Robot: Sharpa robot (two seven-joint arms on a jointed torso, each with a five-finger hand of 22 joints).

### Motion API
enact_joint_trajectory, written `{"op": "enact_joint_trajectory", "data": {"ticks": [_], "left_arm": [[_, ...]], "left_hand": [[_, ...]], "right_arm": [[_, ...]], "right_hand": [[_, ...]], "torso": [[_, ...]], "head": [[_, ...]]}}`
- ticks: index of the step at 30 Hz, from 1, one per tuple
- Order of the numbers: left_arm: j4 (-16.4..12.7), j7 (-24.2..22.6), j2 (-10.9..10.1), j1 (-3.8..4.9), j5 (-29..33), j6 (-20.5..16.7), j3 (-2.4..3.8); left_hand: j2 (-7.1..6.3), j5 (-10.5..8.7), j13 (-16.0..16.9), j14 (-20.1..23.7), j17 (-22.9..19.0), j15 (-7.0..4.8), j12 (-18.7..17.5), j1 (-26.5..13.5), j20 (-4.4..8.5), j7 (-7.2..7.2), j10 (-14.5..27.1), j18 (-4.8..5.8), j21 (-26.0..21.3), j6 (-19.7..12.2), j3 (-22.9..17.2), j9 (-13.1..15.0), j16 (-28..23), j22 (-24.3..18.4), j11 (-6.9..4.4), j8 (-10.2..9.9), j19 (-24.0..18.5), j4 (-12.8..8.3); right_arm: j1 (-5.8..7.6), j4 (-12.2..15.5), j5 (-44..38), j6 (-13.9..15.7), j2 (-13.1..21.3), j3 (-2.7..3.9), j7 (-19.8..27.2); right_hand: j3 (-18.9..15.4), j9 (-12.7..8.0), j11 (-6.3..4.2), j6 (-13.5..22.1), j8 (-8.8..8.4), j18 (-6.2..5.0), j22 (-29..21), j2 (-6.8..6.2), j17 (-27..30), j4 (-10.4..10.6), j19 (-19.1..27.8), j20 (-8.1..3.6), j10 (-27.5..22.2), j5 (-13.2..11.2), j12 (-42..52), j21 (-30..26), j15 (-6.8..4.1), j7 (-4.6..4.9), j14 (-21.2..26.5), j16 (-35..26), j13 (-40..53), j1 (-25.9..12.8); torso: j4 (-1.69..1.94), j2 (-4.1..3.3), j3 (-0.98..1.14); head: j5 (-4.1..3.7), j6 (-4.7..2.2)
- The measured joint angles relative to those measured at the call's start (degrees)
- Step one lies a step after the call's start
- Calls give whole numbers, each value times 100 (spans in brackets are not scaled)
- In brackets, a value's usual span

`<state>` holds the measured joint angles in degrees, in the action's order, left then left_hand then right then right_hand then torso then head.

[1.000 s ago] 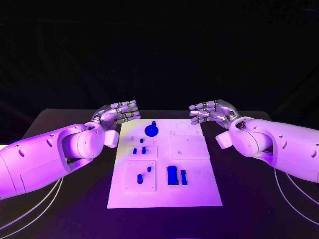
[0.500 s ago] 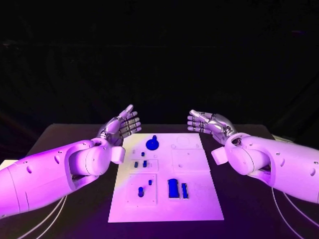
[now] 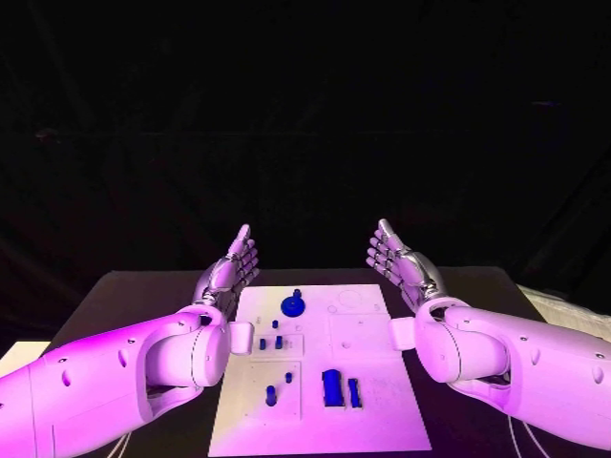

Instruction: Assemble the parts on the task board

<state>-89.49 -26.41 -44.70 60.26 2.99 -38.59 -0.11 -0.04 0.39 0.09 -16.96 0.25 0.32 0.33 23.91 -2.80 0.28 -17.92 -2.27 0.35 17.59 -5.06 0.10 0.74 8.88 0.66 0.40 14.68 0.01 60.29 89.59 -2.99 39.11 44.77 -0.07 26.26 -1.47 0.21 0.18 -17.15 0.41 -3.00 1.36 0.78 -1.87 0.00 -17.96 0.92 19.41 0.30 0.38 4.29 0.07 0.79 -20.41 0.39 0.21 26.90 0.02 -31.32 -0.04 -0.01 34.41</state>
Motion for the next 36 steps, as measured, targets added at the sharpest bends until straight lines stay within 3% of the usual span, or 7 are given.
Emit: {"op": "enact_joint_trajectory", "data": {"ticks": [6, 8, 12, 24, 28, 31, 36], "left_arm": [[-29, -122, -2, -12, -126, -313, 5], [-29, -148, -3, -12, -152, -369, 5], [-30, -181, -4, -12, -186, -438, 5], [-31, -220, -4, -12, -225, -518, 5], [-33, -227, -4, -13, -229, -530, 5], [-33, -229, -4, -13, -230, -534, 5], [-33, -232, -4, -13, -232, -537, 5]], "left_hand": [[4, 1, -2, 387, -11, -20, 0, -545, 184, -20, 410, 51, 0, -401, 318, 0, -33, -204, -43, 0, -334, -2], [5, 1, -2, 489, -11, -23, 0, -684, 219, -22, 516, 141, 0, -501, 362, 0, -33, -255, -47, 0, -409, -3], [5, 1, -2, 680, -16, -30, 0, -953, 250, -22, 717, 142, 0, -700, 409, 0, -33, -382, -56, 0, -580, -4], [12, -20, -1, 1079, -19, -34, 0, -1519, 276, -31, 1142, 142, 1, -1124, 473, -5, -53, -824, -65, -21, -928, -3], [5, -20, 0, 1662, -18, -32, 0, -2224, 279, -34, 1750, 142, 1, -1719, 473, -5, -53, -879, -70, -21, -1447, -3], [6, -20, 0, 1666, -18, -32, 0, -2349, 279, -30, 1761, 142, 1, -1730, 473, -5, -53, -883, -66, -21, -1447, -3], [5, -20, 1, 1665, -18, -31, 0, -2347, 279, -30, 1761, 142, 1, -1730, 473, -5, -53, -883, -66, -21, -1447, -3]], "right_arm": [[-10, 25, 174, 294, -2, 4, 141], [-10, 26, 212, 348, -2, 4, 171], [-10, 26, 260, 415, -2, 4, 209], [-10, 27, 316, 495, -2, 4, 255], [-10, 29, 324, 504, -3, 4, 261], [-10, 29, 327, 509, -2, 4, 265], [-10, 29, 330, 513, -2, 4, 268]], "right_hand": [[80, -7, -15, 389, -21, 177, -87, -50, 122, 0, 403, -58, -443, 0, -4, -274, -8, -51, 461, 0, -11, -609], [80, -10, -11, 492, -22, 178, -100, -56, 138, 0, 509, -70, -557, 0, -4, -316, -8, -59, 583, 0, -12, -767], [106, -14, -13, 688, -22, 177, -114, -69, 161, -5, 718, -80, -780, 0, -4, -360, -4, -67, 818, 0, -14, -1075], [111, -15, -9, 1056, -21, 177, -128, -75, 179, 0, 1106, -101, -1209, 0, -4, -387, -9, -66, 1277, 0, -14, -1678], [111, -14, -17, 1427, -21, 265, -128, -82, 181, 0, 1486, -87, -1459, 0, -4, -409, -6, -79, 1527, 0, -14, -2021], [111, -14, -23, 1690, -21, 265, -128, -82, 182, 0, 1769, -92, -1903, 1, -3, -409, -11, -76, 1980, 0, -14, -2576], [111, -13, -21, 1694, -21, 265, -127, -73, 182, 0, 1770, -91, -1914, 1, -3, -409, -8, -80, 2012, 0, -13, -2652]], "torso": [[-2, 10, 3], [-2, 13, 3], [-2, 13, 4], [-2, 14, 5], [-2, 14, 4], [-2, 14, 4], [-2, 14, 4]], "head": [[0, -3], [0, -3], [1, -4], [1, -4], [1, -4], [1, -4], [1, -4]]}}
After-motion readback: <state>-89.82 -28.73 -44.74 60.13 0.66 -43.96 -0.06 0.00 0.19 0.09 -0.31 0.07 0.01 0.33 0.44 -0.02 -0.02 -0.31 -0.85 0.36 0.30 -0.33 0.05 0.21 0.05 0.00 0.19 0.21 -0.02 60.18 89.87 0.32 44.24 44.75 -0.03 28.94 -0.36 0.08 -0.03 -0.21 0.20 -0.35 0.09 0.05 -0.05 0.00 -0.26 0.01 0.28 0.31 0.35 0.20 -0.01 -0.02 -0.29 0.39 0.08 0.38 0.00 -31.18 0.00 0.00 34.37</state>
